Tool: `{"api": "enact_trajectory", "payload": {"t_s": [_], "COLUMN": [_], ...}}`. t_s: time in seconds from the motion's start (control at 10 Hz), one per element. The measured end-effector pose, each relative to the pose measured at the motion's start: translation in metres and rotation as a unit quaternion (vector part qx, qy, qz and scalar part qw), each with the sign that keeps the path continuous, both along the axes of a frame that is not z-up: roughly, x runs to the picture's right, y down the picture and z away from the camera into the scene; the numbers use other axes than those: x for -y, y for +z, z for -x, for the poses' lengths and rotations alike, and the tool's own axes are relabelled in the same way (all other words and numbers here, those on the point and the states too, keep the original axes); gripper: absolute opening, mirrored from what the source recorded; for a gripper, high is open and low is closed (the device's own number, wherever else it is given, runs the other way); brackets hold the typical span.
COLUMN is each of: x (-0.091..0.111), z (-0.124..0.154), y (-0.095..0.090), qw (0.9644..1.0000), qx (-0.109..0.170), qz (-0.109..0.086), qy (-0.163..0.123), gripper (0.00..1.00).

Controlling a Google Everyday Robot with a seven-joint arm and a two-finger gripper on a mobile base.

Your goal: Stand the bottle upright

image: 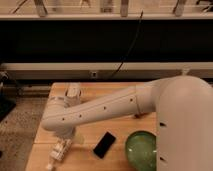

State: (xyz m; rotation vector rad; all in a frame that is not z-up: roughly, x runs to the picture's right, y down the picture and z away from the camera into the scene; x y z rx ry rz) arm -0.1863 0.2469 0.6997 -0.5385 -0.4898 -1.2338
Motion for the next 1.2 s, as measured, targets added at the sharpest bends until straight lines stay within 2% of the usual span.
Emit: {"api": "enact_trajectory", "payload": {"t_s": [0.3,0.6,1.2], "x": [-0.020,-0.032,-0.045], "z": [0.015,0.024,0.032], "y": [0.009,0.020,0.031], "qw": [0.9997,0.9994,0.9983], "qx": [0.000,-0.010,-0.046], "qz": [0.021,0.031,0.025], "qy": [-0.007,-0.004,0.025], "gripper": [0.80,0.80,0.80]}}
